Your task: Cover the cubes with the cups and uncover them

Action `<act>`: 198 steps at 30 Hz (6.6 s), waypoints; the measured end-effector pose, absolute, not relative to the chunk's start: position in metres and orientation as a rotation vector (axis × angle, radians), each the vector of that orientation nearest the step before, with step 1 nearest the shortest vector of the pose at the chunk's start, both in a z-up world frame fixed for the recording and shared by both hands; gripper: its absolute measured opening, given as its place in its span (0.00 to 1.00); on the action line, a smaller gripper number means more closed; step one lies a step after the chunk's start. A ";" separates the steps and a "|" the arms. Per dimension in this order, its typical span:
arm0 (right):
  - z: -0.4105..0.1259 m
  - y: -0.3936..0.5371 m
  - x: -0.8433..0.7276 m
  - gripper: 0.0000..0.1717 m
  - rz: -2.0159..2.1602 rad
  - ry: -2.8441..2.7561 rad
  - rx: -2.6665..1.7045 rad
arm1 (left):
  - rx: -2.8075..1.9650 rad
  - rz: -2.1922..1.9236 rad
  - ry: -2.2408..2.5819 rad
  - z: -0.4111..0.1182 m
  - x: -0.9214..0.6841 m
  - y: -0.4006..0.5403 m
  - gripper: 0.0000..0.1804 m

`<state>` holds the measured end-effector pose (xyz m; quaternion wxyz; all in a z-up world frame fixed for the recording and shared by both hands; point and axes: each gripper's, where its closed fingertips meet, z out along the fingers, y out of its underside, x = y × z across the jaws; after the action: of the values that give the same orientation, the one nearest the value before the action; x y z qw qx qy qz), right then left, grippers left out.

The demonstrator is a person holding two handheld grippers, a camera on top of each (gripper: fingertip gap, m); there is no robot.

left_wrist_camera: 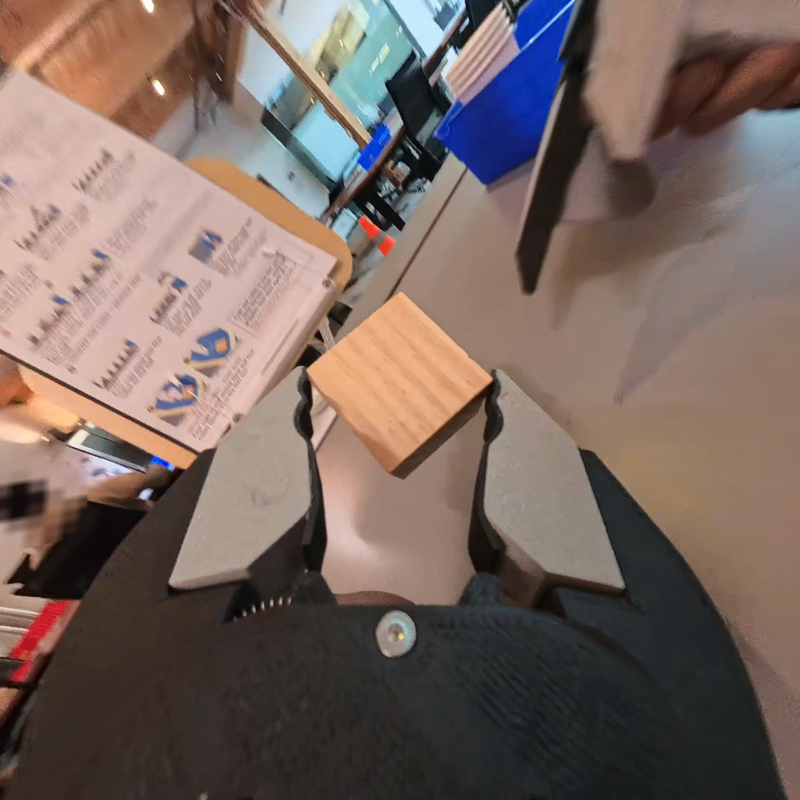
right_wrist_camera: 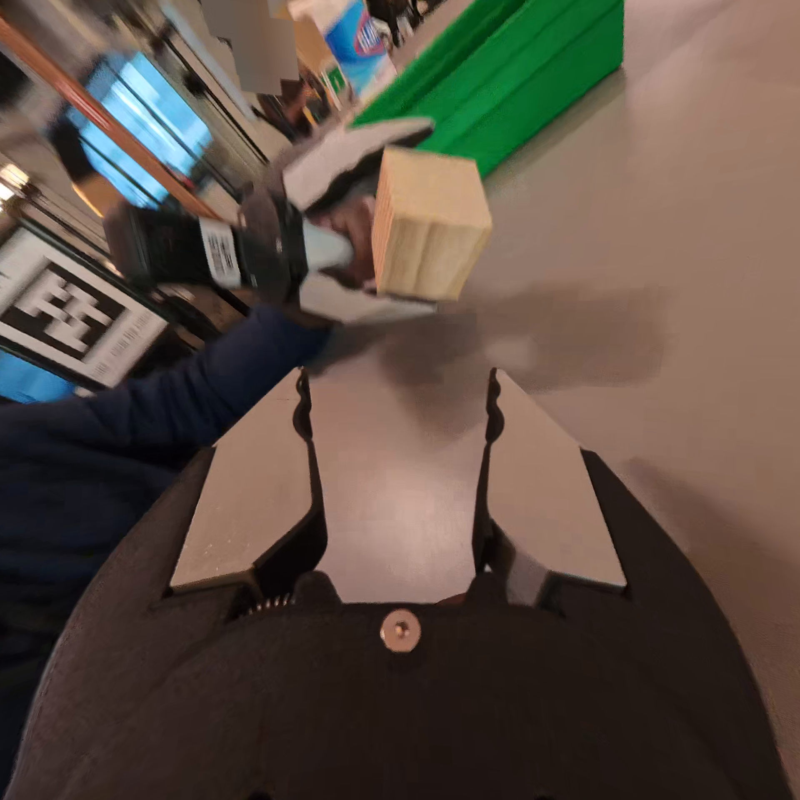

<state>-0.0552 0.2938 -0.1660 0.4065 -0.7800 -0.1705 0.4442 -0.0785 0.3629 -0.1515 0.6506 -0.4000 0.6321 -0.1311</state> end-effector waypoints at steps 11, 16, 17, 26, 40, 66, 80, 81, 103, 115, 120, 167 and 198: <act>-0.136 0.327 -0.087 0.33 1.176 -0.364 -1.773 | -0.851 -0.402 1.288 -0.127 -0.056 0.322 0.44; -0.147 0.327 -0.074 0.33 0.933 -0.382 -1.849 | -0.889 -0.392 1.309 -0.142 -0.052 0.322 0.43; -0.146 0.325 -0.067 0.33 0.857 -0.391 -1.856 | -0.910 -0.388 1.326 -0.146 -0.051 0.323 0.35; -0.052 0.248 0.131 0.33 0.265 -0.207 -1.839 | -1.118 -0.392 1.240 -0.157 -0.064 0.361 0.21; -0.189 0.200 0.300 0.33 -0.088 -0.047 -2.681 | -1.269 -0.279 1.254 -0.185 -0.068 0.387 0.21; -0.153 0.225 0.285 0.33 -0.131 -0.024 -2.369 | -1.347 -0.236 1.276 -0.199 -0.072 0.393 0.25; -0.192 0.245 0.254 0.48 -0.186 0.164 -2.003 | -1.533 -0.256 0.610 -0.132 -0.240 0.426 0.48; -0.194 0.249 0.256 0.47 -0.217 0.171 -2.003 | -1.562 -0.252 0.564 -0.132 -0.255 0.433 0.52; -0.190 0.237 0.273 0.04 -0.660 0.193 -1.931 | -1.709 -0.025 0.627 -0.184 -0.274 0.518 0.01; -0.189 0.235 0.244 0.02 -0.684 0.182 -1.922 | -1.602 -0.085 0.588 -0.168 -0.281 0.493 0.00; -0.190 0.240 0.224 0.05 -0.694 0.137 -1.920 | -1.609 -0.059 0.635 -0.174 -0.278 0.486 0.01; -0.112 0.329 -0.298 0.16 -0.070 -0.616 -1.651 | -1.275 -0.091 0.410 -0.045 -0.430 0.363 0.00; -0.160 0.104 0.121 0.17 -0.186 0.094 -1.827 | -1.113 -0.684 1.261 -0.124 0.032 0.130 0.01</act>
<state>0.1214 0.1037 -0.1605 0.6062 -0.7902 0.0406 -0.0802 0.0316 0.1298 -0.1239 0.6152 -0.4833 0.5475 -0.2971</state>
